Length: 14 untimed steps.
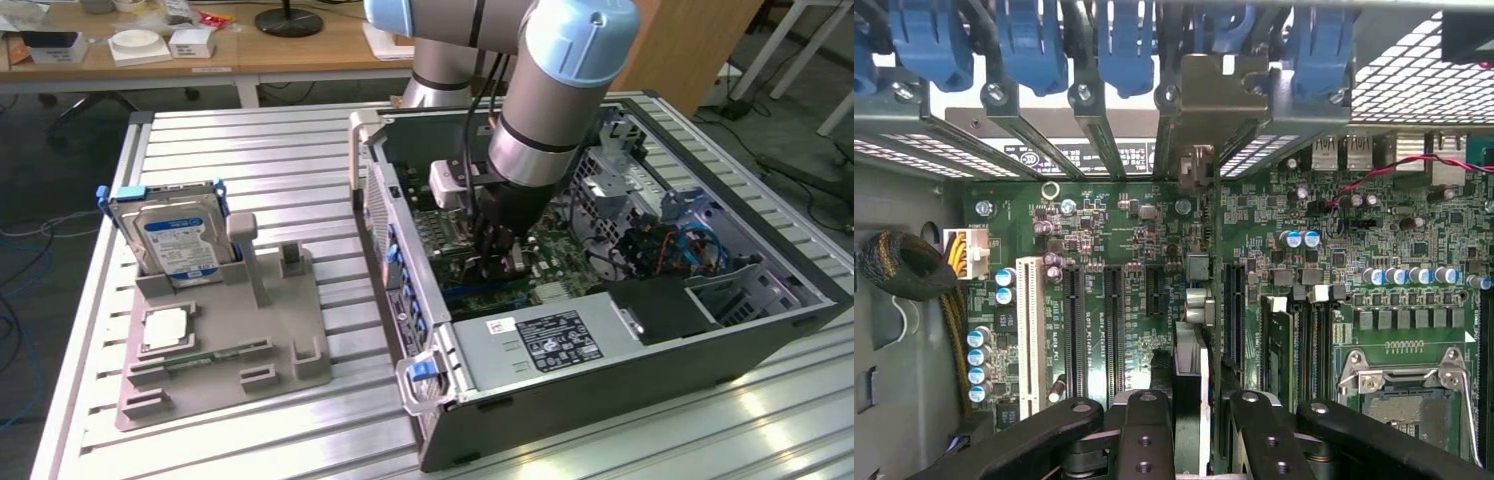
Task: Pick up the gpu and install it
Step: 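Insert the gpu into the slot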
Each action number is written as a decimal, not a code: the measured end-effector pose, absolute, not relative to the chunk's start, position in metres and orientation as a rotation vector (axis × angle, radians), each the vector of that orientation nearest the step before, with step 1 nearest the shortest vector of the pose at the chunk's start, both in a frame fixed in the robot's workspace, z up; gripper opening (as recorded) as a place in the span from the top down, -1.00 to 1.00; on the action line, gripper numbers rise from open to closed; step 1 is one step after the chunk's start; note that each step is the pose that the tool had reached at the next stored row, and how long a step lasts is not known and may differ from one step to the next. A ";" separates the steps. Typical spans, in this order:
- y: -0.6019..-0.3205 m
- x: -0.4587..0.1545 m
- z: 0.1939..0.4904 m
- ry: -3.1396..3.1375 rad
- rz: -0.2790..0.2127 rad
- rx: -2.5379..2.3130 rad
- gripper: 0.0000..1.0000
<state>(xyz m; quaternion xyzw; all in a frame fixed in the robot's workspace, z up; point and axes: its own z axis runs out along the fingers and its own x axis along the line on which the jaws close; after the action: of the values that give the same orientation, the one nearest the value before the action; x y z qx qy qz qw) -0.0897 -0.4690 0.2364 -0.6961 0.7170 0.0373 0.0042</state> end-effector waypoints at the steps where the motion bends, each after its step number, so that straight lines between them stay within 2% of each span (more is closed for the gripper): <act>1: -0.469 -0.090 0.236 2.247 0.118 -2.181 0.47; 14: -0.469 -0.090 0.237 2.246 0.118 -2.181 0.47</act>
<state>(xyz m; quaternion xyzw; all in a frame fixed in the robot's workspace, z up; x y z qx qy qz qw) -0.0898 -0.4689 0.2371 -0.6961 0.7170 0.0377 0.0045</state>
